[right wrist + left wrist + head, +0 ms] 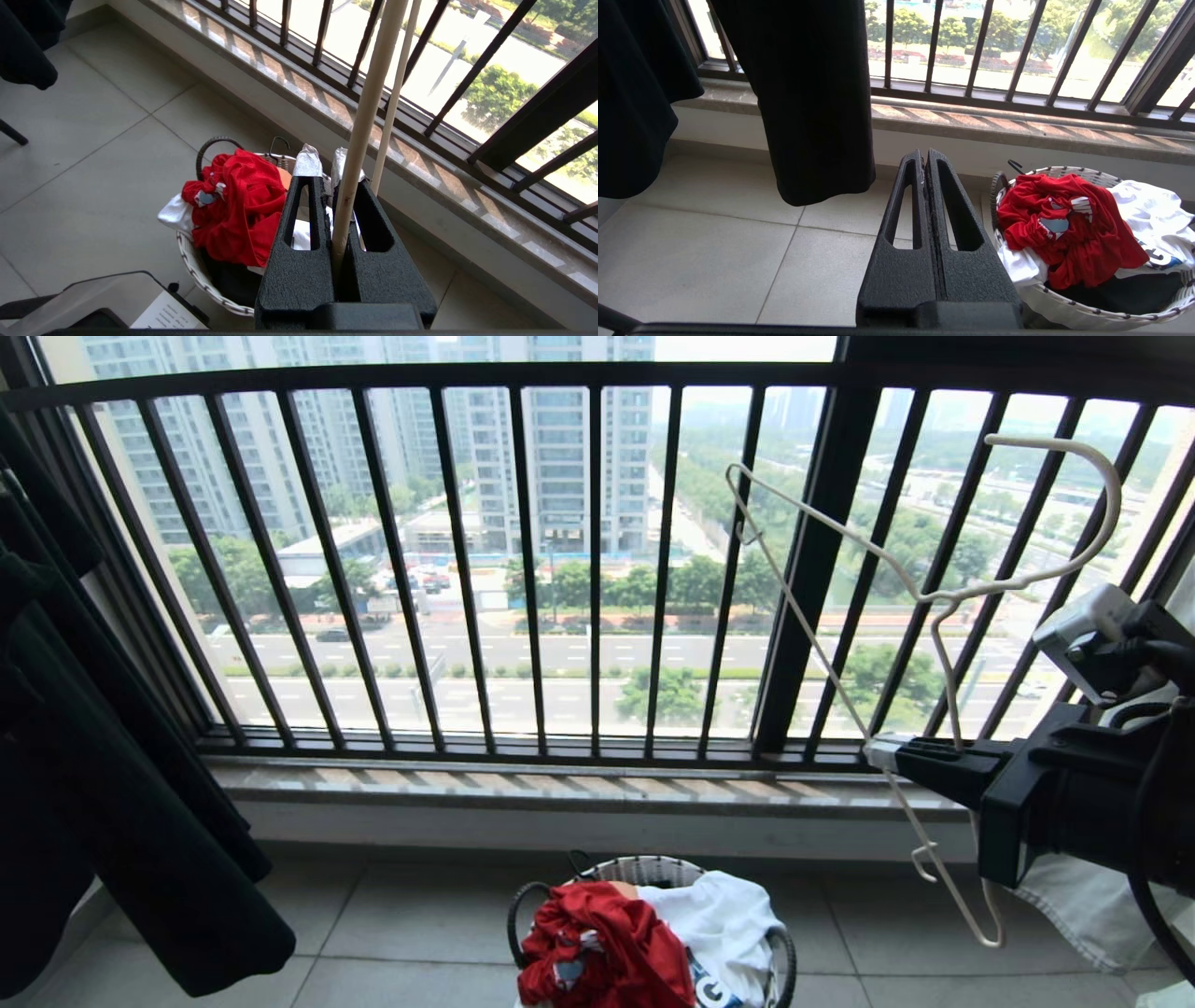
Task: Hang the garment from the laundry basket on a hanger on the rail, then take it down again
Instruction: Pick up clothes from the basket
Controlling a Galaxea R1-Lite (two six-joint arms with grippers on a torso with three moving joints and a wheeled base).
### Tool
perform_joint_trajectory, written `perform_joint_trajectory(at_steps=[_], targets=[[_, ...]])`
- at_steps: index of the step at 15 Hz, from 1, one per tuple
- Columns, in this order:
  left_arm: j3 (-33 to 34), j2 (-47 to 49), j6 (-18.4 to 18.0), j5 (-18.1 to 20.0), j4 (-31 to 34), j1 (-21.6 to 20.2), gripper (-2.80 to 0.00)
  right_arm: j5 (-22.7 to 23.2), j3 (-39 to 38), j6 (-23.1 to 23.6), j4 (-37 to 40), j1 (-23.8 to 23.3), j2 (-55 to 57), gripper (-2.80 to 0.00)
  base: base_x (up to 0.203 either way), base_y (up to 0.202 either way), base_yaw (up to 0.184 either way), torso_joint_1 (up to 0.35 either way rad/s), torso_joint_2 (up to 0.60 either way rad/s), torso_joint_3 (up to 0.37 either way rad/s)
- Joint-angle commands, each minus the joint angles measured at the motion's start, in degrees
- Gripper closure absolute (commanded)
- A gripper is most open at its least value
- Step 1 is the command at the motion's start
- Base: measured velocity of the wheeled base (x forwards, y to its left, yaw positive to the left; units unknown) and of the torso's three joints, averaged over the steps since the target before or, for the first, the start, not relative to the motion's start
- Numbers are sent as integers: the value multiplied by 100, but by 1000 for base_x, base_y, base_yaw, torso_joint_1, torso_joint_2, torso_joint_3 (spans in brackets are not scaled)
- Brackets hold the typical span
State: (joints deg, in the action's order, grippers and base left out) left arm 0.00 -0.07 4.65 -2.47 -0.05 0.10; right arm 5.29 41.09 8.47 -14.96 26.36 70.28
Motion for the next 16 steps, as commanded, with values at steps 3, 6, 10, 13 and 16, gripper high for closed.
perform_joint_trajectory(at_steps=[3, 6, 10, 13, 16], targets=[[9, 7, 54, -60, -13, -1, 0, 7, -75, 251, 10, -298, -23, 0, 0, 0, 0, 2, 4, -163], [0, 7, 54, -60, -13, -1, 0, 7, -97, 253, 2, -307, -65, 0, 0, 0, 0, 2, 1, -193], [7, 7, 54, -68, -13, -1, 0, 7, -90, 251, -7, -307, -134, 0, 0, 0, 0, -1, 3, -197], [8, 7, 54, -68, -13, -1, 0, 17, -110, 251, -7, -298, -260, 0, 0, 0, 0, 2, 1, -196], [7, 1, 54, -69, -13, -1, 0, 87, -119, 259, -7, -298, -349, 0, 0, 0, 0, 4, 4, -199]])
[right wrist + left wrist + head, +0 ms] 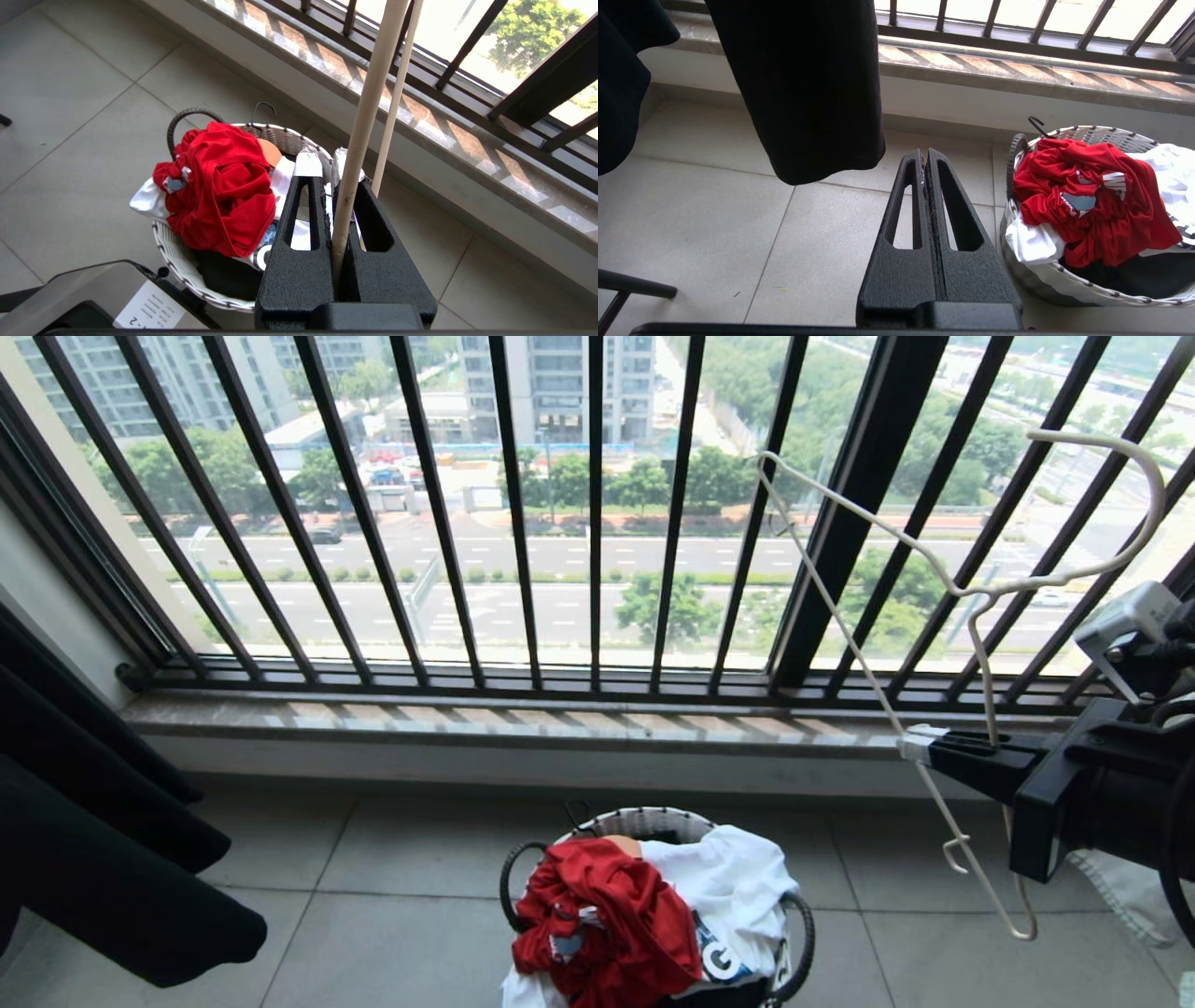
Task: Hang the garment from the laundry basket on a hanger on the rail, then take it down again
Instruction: Pick up clothes from the basket
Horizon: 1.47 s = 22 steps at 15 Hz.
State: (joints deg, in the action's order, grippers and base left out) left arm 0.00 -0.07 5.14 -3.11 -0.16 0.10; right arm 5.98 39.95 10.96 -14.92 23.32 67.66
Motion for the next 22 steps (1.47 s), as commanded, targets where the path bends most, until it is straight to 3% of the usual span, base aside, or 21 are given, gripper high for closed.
perform_joint_trajectory(at_steps=[1, 15, 22], targets=[[9, 2, 4, -6, -2, -1, 0, 74, -12, 11, -11, 15, -120, 0, 0, 0, 0, 2, 7, -202], [6, 7, 4, -6, -2, -1, 0, 87, -32, 99, -2, -31, -333, 0, 0, 0, 0, 5, 4, -193], [9, 7, 4, -6, -2, -1, 0, 109, -29, 295, -11, -46, -339, 0, 0, 0, 0, 2, 0, -17]])
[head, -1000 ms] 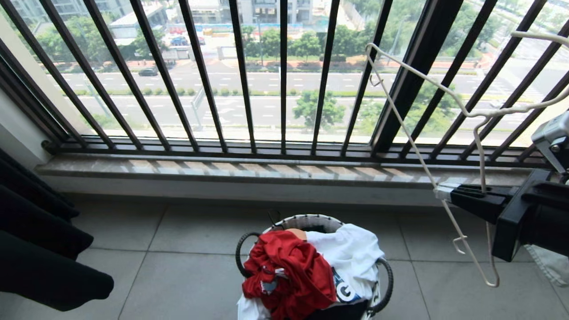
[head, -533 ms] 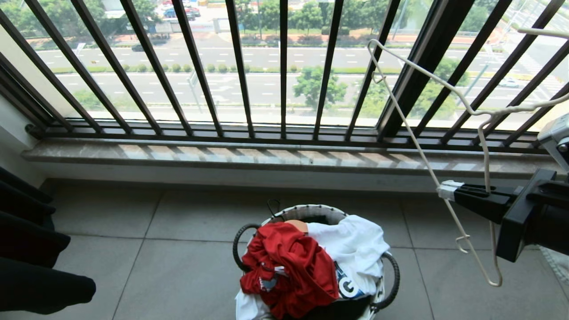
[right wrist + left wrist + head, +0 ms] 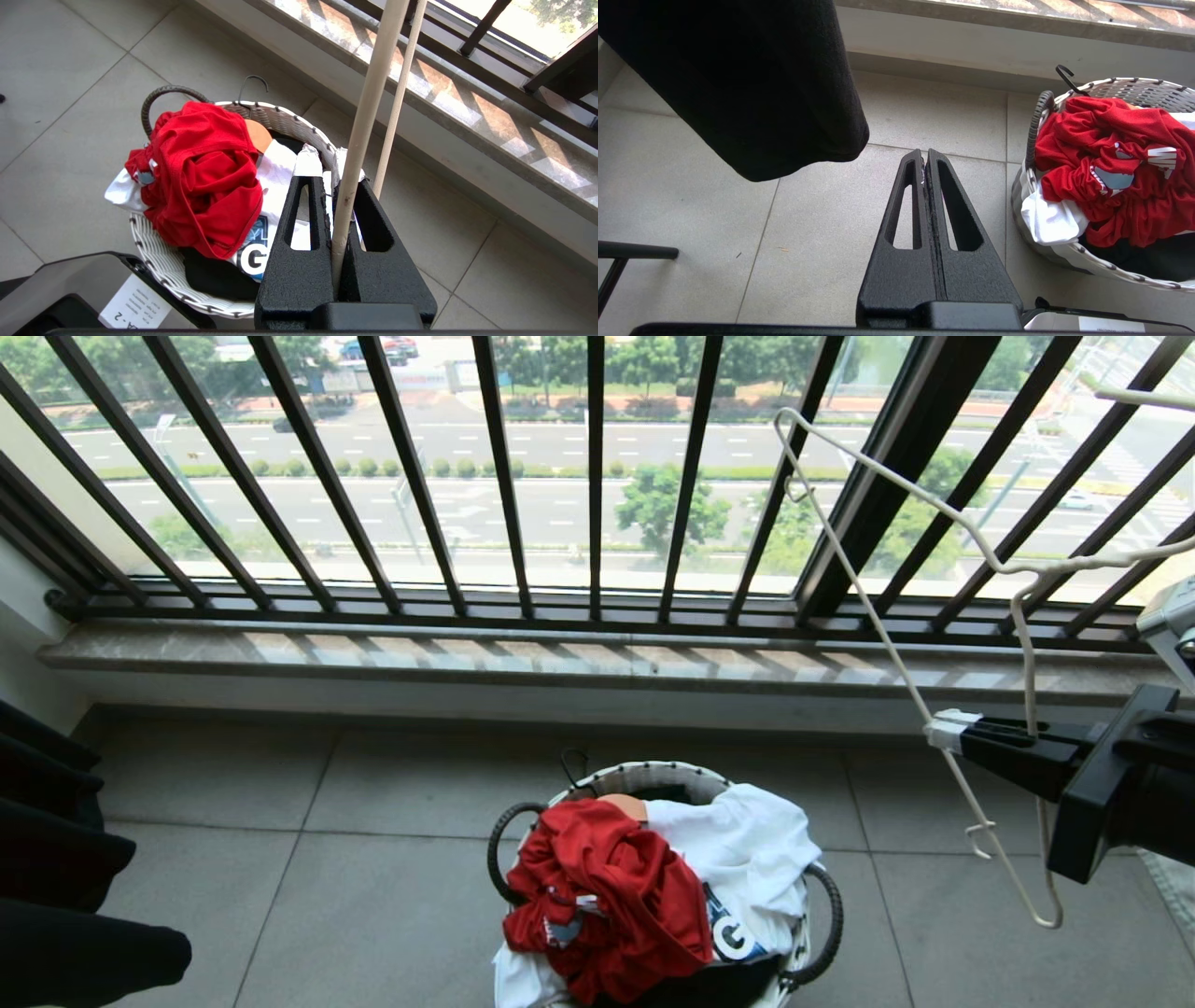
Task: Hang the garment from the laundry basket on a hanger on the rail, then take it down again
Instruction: Pick up clothes from the basket
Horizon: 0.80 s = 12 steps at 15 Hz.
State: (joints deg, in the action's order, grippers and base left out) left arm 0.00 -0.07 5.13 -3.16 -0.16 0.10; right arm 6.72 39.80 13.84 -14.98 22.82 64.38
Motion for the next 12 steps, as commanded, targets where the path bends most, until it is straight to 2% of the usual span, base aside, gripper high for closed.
perform_joint_trajectory(at_steps=[1, 6, 8, 10, 12], targets=[[8, 7, 5, -1, -2, -1, 0, 125, -54, -18, 4, 9, 12, 0, 0, 0, 0, 0, 0, 0], [-3, 2, -15, -1, 40, 8, 0, 198, -60, -87, -5, 3, 88, 0, 0, 0, 0, 0, 0, 0], [-49, 29, -196, 18, 45, 8, 0, 207, -52, -92, -14, -6, -5, 0, 0, 0, 0, 0, 0, 0], [-578, 319, -177, 214, 60, 7, 0, 207, -34, -92, -14, -6, -52, 0, 0, 0, 0, 0, 0, 0], [-1112, 1133, -85, 406, 66, 24, 0, 232, -43, -76, -14, 3, -83, 0, 0, 0, 0, 0, 0, 0]])
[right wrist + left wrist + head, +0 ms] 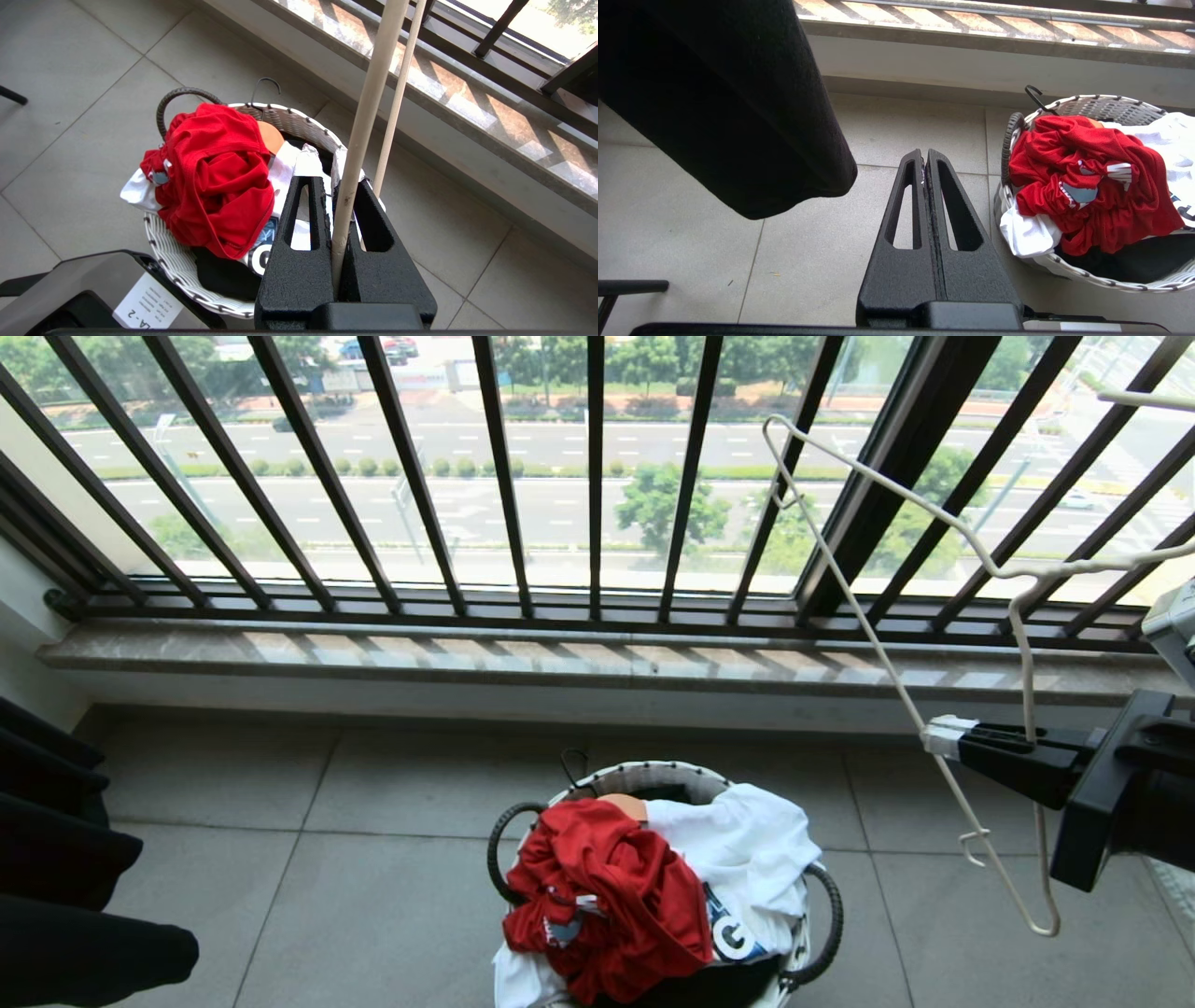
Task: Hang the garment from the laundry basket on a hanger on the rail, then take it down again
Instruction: Pick up clothes from the basket
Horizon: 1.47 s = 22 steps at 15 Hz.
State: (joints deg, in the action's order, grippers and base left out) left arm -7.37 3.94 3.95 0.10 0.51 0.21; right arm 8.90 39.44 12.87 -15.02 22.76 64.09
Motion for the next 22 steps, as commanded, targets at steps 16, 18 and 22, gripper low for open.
perform_joint_trajectory(at_steps=[16, 18, 22], targets=[[-5262, 9825, -379, 1901, 1321, 3154, 0, 24, 29, 30, -104, -140, 308, 0, 0, 0, 0, 0, 0, 0], [-5386, 10128, -363, 1868, 1253, 3330, -280, 16, 29, 31, -107, -212, 384, 0, 0, 0, 0, 0, 0, 0], [-5629, 10909, 193, 958, 591, 3668, -280, 33, 51, 31, -143, -360, 419, 0, 0, 0, 0, 0, 0, 0]])
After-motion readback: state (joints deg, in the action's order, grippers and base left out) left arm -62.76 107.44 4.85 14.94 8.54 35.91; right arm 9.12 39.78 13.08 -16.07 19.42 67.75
